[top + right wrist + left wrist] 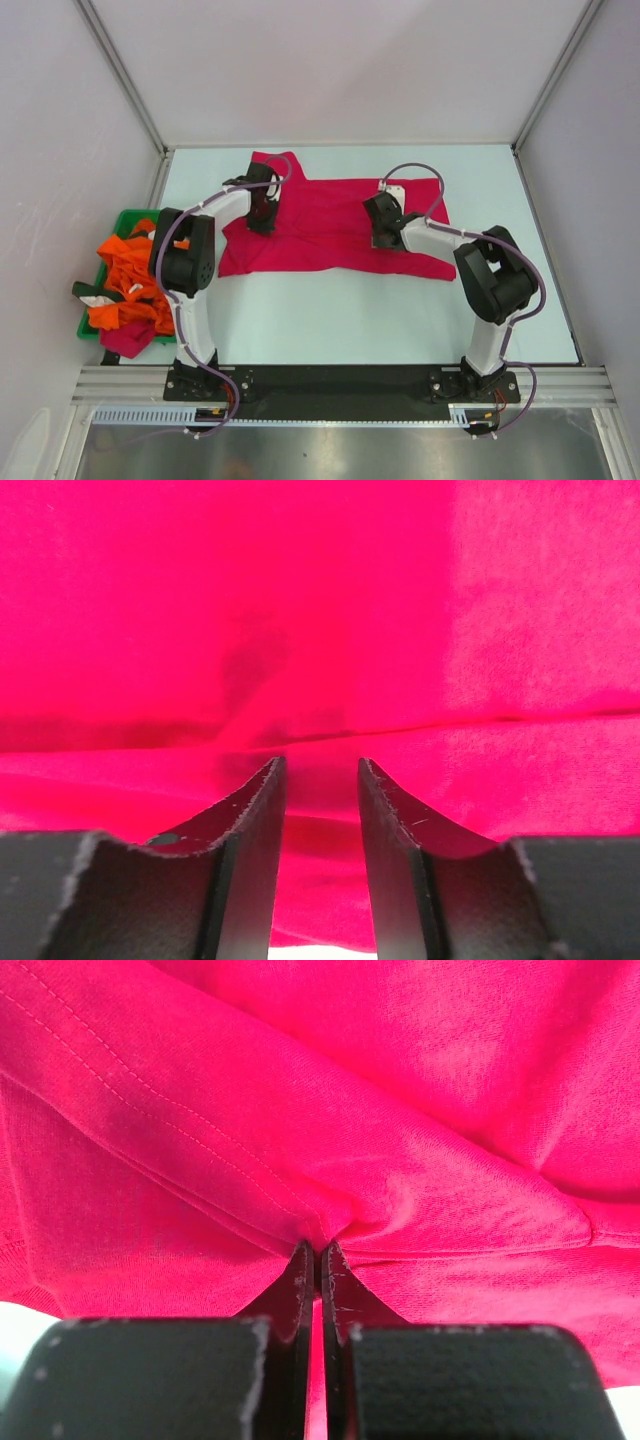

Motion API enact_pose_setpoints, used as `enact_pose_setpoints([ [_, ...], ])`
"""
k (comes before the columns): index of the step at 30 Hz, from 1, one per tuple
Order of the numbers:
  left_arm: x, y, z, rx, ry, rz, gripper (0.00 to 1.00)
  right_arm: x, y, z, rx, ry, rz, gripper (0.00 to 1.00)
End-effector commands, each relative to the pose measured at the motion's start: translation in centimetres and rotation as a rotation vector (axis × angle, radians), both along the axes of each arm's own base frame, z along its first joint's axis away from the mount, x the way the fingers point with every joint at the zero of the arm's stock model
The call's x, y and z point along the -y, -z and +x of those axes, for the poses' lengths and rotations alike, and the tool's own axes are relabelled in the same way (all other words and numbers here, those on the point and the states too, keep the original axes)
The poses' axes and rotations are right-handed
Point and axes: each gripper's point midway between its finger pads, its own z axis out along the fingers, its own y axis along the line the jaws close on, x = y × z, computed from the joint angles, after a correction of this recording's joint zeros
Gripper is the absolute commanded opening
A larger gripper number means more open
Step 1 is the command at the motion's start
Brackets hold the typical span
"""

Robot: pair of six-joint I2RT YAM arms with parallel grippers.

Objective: Fold and stack the t-shirts
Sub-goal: Fold the flattened tshirt in 1/3 of the way

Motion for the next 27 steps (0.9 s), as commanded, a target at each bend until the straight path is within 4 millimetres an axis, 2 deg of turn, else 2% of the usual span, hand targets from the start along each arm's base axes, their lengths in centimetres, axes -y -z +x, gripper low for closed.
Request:
enact_pose_setpoints([
  [1, 0.1, -1.9, 0.2, 0.042, -0.01, -0.011, 0.0, 0.0, 1.2, 0.0, -0.007, 0.027, 0.011, 0.38],
  [7, 0.4, -4.6, 1.6, 0.106, -0.009, -0.027, 0.0, 0.2, 2.6, -0.6, -0.044, 0.049, 0.023, 0.25],
  [13, 0.9, -6.7, 3.7, 0.15, -0.006, -0.038, 0.0, 0.6, 3.0, -0.7, -0.061, 0.065, 0.032, 0.03],
  [15, 1.2, -7.8, 4.8, 0.178, -0.005, -0.041, 0.0, 0.7, 2.9, -0.7, -0.06, 0.067, 0.031, 0.02],
  [21, 1.7, -7.7, 7.7, 0.187, 0.004, -0.03, 0.0, 0.9, 2.9, -0.9, -0.062, 0.07, 0.028, 0.0],
  [22, 2.0, -8.8, 8.9, 0.22, 0.005, -0.036, 0.0, 1.0, 2.7, -0.9, -0.059, 0.07, 0.032, 0.0],
  [23, 2.1, -7.7, 9.2, 0.196, 0.006, -0.03, 0.0, 0.9, 2.7, -0.9, -0.058, 0.067, 0.029, 0.0],
  [24, 2.4, -8.9, 10.5, 0.231, 0.007, -0.038, 0.0, 0.9, 2.6, -1.0, -0.059, 0.067, 0.031, 0.0],
  [25, 2.6, -8.7, 11.0, 0.23, 0.007, -0.039, 0.0, 1.0, 2.5, -0.9, -0.058, 0.068, 0.031, 0.0],
  [26, 2.7, -7.2, 11.2, 0.193, 0.011, -0.035, 0.0, 0.9, 2.3, -0.9, -0.054, 0.064, 0.031, 0.0],
  [27, 2.9, -6.9, 11.6, 0.19, 0.014, -0.038, 0.0, 0.9, 2.1, -0.8, -0.052, 0.064, 0.034, 0.0],
])
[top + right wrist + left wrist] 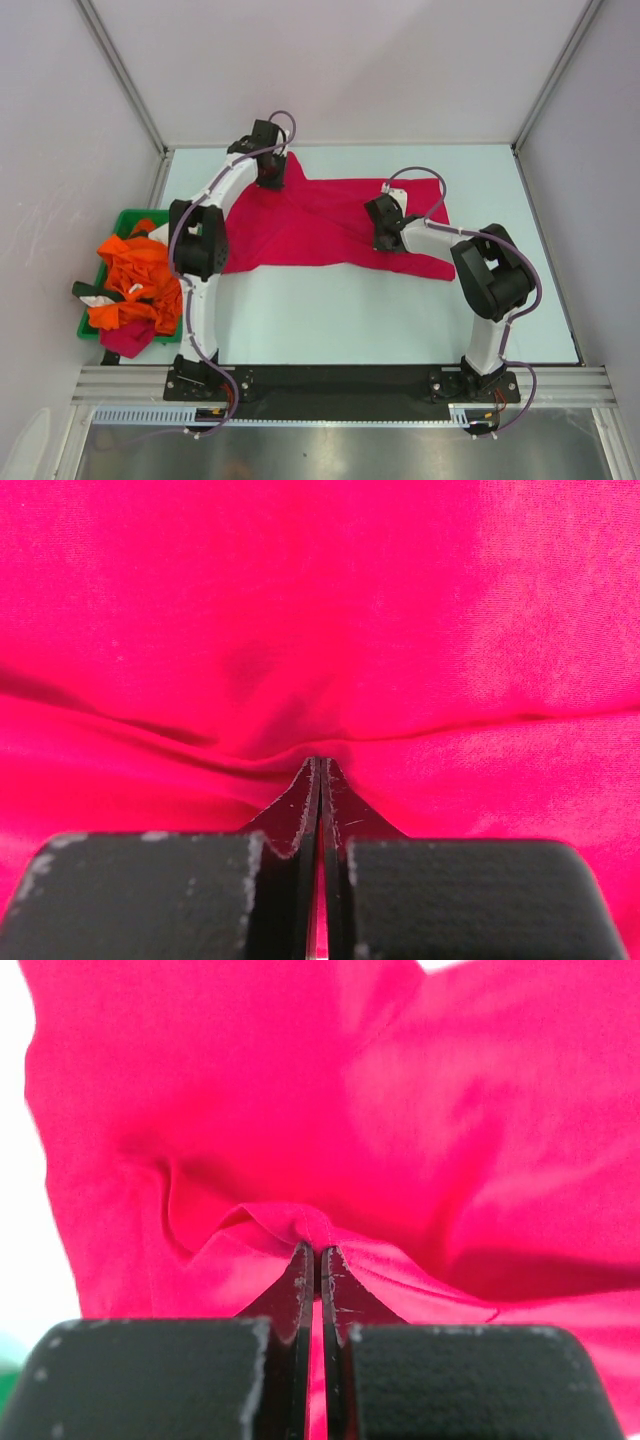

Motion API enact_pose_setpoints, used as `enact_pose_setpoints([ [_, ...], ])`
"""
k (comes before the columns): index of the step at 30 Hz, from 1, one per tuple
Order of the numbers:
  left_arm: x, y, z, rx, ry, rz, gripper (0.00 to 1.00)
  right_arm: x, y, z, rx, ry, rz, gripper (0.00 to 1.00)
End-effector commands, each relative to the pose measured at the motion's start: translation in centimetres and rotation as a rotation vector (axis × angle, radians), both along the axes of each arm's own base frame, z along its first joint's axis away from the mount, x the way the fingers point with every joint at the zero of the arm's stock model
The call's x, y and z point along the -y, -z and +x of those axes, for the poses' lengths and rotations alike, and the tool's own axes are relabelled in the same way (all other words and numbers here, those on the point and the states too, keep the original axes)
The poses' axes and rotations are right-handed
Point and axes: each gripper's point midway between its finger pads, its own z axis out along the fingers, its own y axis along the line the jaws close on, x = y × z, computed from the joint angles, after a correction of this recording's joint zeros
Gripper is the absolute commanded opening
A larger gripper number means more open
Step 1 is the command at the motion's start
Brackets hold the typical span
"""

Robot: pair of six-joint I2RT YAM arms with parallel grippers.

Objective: Fold and stack the t-shirts
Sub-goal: Fold the flattened tshirt in 1/3 of the way

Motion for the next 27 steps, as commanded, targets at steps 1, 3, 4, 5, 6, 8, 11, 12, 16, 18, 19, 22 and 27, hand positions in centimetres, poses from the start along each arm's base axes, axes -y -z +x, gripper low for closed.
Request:
enact_pose_setpoints([
  [1, 0.6, -0.1, 2.7, 0.019, 0.01, 0.009, 0.0, 0.8, 0.5, -0.8, -0.03, 0.014, -0.012, 0.0],
  [3, 0.8, 1.2, 3.1, 0.002, 0.012, 0.013, 0.02, 0.8, 0.0, -0.8, -0.023, 0.012, -0.012, 0.0],
  [4, 1.5, 1.4, 3.1, -0.003, 0.036, -0.011, 0.02, 0.8, -0.2, -0.8, -0.021, 0.01, -0.012, 0.0],
  [5, 1.7, 1.9, 3.2, -0.01, 0.043, -0.008, 0.04, 0.9, -0.3, -0.9, -0.021, 0.008, -0.014, 0.0],
  [6, 2.1, 2.7, 3.1, -0.024, 0.052, -0.005, 0.1, 0.9, -0.6, -0.8, -0.015, 0.008, -0.014, 0.0],
  [8, 2.3, 3.3, 3.1, -0.026, 0.061, 0.009, 0.18, 1.0, -0.6, -0.8, -0.017, 0.003, -0.024, 0.0],
  [11, 2.4, 2.8, 3.2, -0.011, 0.062, 0.009, 0.3, 1.1, -0.7, -0.8, -0.019, 0.0, -0.032, 0.02],
  [12, 2.3, 2.0, 3.2, 0.008, 0.057, 0.009, 0.4, 1.1, -0.7, -0.9, -0.019, 0.001, -0.031, 0.02],
  [16, 1.2, -2.1, 2.5, 0.107, 0.04, 0.025, 0.55, 0.9, -1.3, -0.7, -0.001, 0.004, -0.022, 0.04],
  [18, 0.4, -6.3, 1.9, 0.184, 0.027, 0.016, 0.57, 0.9, -1.9, -0.5, 0.015, 0.015, -0.024, 0.05],
  [19, 0.1, -6.1, 0.6, 0.167, 0.03, 0.017, 0.57, 0.9, -2.6, -0.4, 0.03, 0.016, -0.019, 0.06],
  [22, -0.8, -6.1, -3.1, 0.149, 0.059, 0.026, 0.57, 1.2, -3.3, -0.6, 0.043, 0.037, -0.023, 0.07],
  [27, -2.7, -0.5, -9.7, -0.022, 0.093, 0.081, 0.52, 3.1, -3.7, -1.8, 0.03, 0.101, -0.016, 0.07],
])
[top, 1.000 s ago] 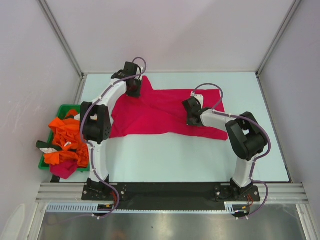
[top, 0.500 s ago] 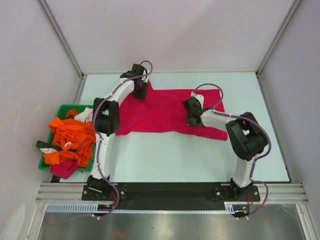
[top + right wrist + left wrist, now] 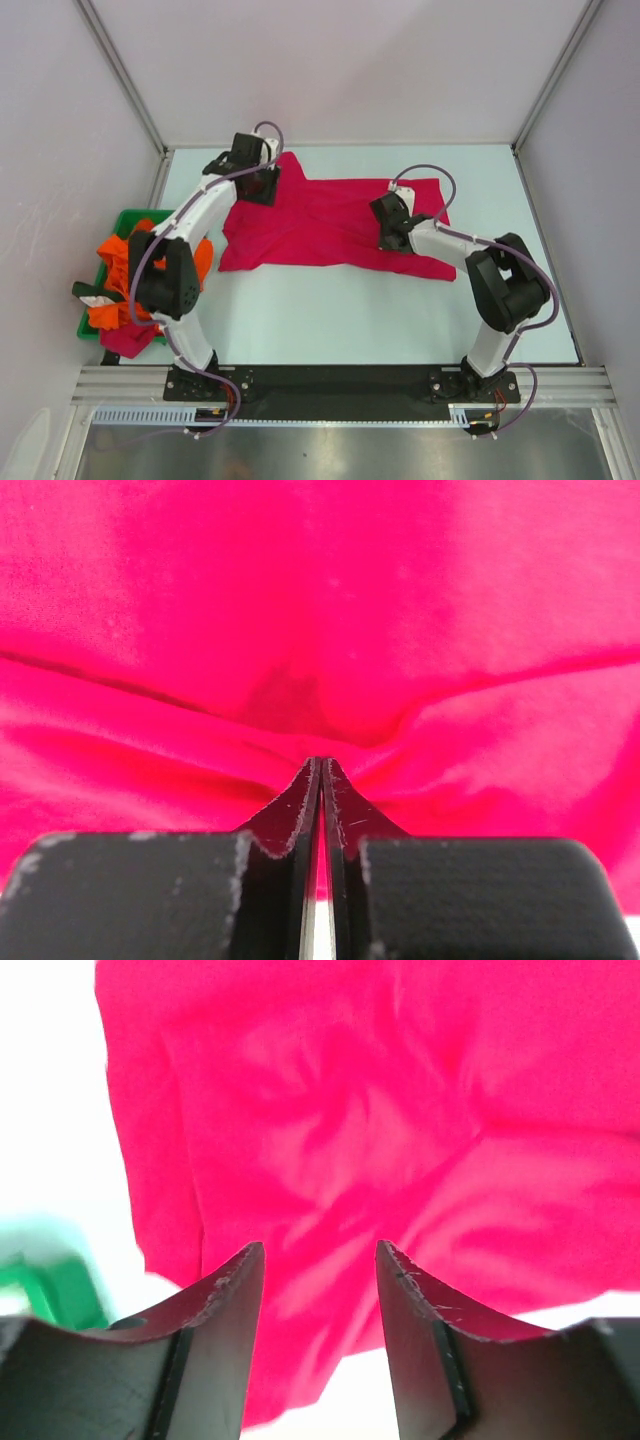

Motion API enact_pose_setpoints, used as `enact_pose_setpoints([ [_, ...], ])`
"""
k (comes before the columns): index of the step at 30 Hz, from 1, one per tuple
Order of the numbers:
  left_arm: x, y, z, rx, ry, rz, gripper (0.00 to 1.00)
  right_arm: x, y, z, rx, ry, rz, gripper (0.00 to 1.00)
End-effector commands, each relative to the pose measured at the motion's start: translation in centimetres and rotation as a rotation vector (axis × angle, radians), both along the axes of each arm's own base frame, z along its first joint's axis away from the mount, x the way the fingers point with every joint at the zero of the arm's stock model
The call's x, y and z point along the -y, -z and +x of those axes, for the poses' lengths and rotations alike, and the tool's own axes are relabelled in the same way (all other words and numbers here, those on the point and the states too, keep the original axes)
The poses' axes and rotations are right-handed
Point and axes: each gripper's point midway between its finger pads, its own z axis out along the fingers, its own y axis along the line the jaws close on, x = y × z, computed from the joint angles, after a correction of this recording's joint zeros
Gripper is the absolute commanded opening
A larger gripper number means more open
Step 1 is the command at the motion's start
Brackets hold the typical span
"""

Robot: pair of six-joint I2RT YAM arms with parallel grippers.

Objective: Fold and stack the t-shirts
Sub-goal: Fold the flattened tshirt in 1/3 of the way

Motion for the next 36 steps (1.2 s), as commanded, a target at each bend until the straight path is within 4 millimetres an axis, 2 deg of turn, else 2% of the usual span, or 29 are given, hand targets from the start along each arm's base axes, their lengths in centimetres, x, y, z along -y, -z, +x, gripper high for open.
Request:
enact_pose_setpoints([
  [1, -1.7, 4.8, -4.5, -0.132, 0.031, 0.072, 0.52, 2.8, -1.1, -1.1, 0.007, 0.096, -0.012, 0.07],
  [3, -2.2, 6.1, -5.8, -0.174, 0.035, 0.077, 0.52, 3.8, -1.0, -1.4, 0.001, 0.12, -0.03, 0.07],
  [8, -3.1, 7.2, -6.5, -0.22, 0.012, 0.078, 0.5, 6.7, -1.2, -0.6, -0.009, 0.227, -0.012, 0.07],
  [11, -3.4, 7.6, -6.6, -0.229, 0.003, 0.08, 0.5, 7.2, -2.1, 0.7, 0.032, 0.217, 0.004, 0.08],
  [13, -3.6, 8.2, -6.7, -0.243, -0.002, 0.082, 0.5, 7.4, -1.4, 1.0, 0.0, 0.214, -0.015, 0.08],
  [14, -3.7, 8.4, -6.8, -0.247, -0.003, 0.085, 0.5, 7.2, -2.1, 1.8, 0.01, 0.198, -0.022, 0.1],
  [16, -3.7, 8.8, -7.0, -0.259, -0.004, 0.089, 0.49, 6.9, -2.6, 2.3, 0.029, 0.185, -0.016, 0.24],
  [18, -3.8, 9.2, -7.1, -0.27, -0.005, 0.088, 0.49, 6.5, -3.4, 2.7, 0.057, 0.166, 0.008, 0.44],
  [19, -3.8, 9.1, -7.1, -0.269, -0.005, 0.085, 0.49, 6.4, -4.1, 2.9, 0.076, 0.166, 0.019, 0.48],
  [20, -3.7, 8.8, -7.1, -0.261, -0.007, 0.074, 0.49, 6.3, -4.4, 3.0, 0.083, 0.167, 0.024, 0.57],
  [21, -3.7, 8.4, -6.8, -0.246, -0.008, 0.07, 0.49, 6.1, -4.8, 3.2, 0.093, 0.163, 0.031, 0.6],
  [26, -2.6, 7.3, -5.7, -0.216, 0.0, 0.019, 0.49, 7.3, -7.0, 3.1, 0.148, 0.211, 0.017, 0.61],
  [30, -1.5, 8.2, -5.0, -0.24, 0.009, -0.025, 0.47, 8.4, -7.6, 2.4, 0.176, 0.232, -0.01, 0.59],
  [35, 0.4, 8.1, -5.7, -0.252, 0.063, -0.066, 0.47, 10.3, -5.2, 1.7, 0.079, 0.266, -0.051, 0.56],
  [36, 0.6, 8.0, -5.9, -0.256, 0.073, -0.068, 0.47, 10.4, -4.0, 1.4, 0.042, 0.269, -0.063, 0.56],
])
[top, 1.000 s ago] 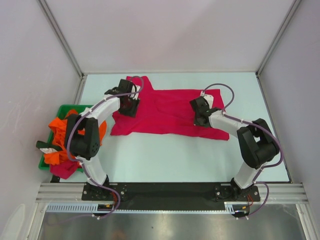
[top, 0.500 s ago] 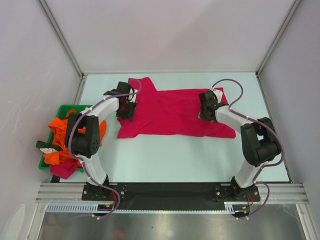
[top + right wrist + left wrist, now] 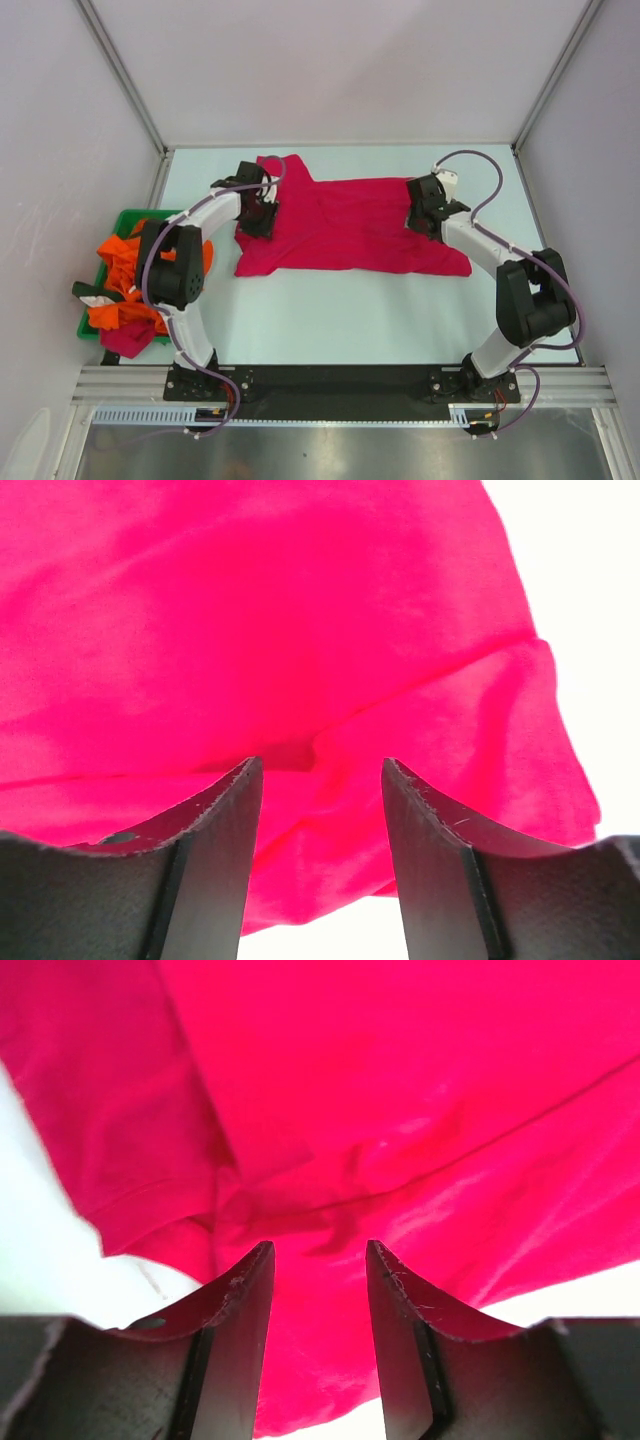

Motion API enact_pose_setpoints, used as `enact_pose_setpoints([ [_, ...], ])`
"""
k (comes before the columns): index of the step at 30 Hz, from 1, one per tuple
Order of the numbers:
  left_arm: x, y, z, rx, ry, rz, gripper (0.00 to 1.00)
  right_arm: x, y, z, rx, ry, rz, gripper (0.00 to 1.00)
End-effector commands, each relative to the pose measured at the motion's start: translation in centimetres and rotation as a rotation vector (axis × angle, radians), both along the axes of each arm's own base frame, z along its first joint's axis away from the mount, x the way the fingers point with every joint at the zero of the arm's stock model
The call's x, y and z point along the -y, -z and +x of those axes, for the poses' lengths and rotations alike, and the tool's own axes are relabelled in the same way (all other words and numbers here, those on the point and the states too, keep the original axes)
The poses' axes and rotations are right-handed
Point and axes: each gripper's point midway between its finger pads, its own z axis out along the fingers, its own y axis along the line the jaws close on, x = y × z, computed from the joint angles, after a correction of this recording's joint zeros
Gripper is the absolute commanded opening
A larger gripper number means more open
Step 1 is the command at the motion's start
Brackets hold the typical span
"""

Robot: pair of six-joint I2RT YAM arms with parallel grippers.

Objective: Fold and stack the t-shirts
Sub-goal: Fold the flattened tshirt in 1/3 of the way

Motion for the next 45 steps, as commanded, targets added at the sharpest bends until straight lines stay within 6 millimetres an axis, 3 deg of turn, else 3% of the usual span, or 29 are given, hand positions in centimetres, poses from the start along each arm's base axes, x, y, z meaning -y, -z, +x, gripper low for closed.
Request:
enact_pose_setpoints([
  [1, 2.3, -1.0, 0.2, 0.018, 0.045, -0.066, 0.47, 1.9, 2.3, -0.7, -0.086, 0.054, -0.031, 0.55],
  [5, 2.9, 0.6, -0.8, -0.043, 0.074, -0.036, 0.47, 1.9, 4.1, -1.3, -0.137, 0.081, -0.01, 0.54],
  [8, 2.2, 1.5, -1.5, -0.101, 0.064, 0.003, 0.46, 2.1, 5.6, -1.9, -0.196, 0.103, -0.008, 0.53],
  [18, -2.0, 3.1, -4.2, -0.221, 0.009, 0.13, 0.45, 4.2, 8.5, -4.0, -0.354, 0.186, 0.014, 0.53],
  [28, -7.5, 3.7, -5.4, -0.293, -0.113, 0.165, 0.45, 6.6, 9.7, -5.4, -0.416, 0.266, 0.088, 0.53],
  [36, -8.3, 4.2, -6.4, -0.312, -0.117, 0.174, 0.45, 8.0, 10.2, -6.5, -0.445, 0.306, 0.096, 0.53],
  [39, -8.2, 3.9, -6.2, -0.299, -0.108, 0.156, 0.44, 8.1, 10.2, -6.6, -0.443, 0.303, 0.104, 0.53],
  [41, -7.2, 2.5, -5.3, -0.252, -0.08, 0.099, 0.45, 7.2, 8.9, -5.2, -0.362, 0.261, 0.15, 0.53],
  [43, -5.5, 0.4, -3.9, -0.181, -0.038, 0.005, 0.46, 6.3, 7.1, -3.6, -0.265, 0.219, 0.163, 0.55],
  [45, -4.0, -2.2, -2.9, -0.104, -0.008, -0.076, 0.48, 5.6, 4.0, -2.2, -0.162, 0.185, 0.149, 0.57],
])
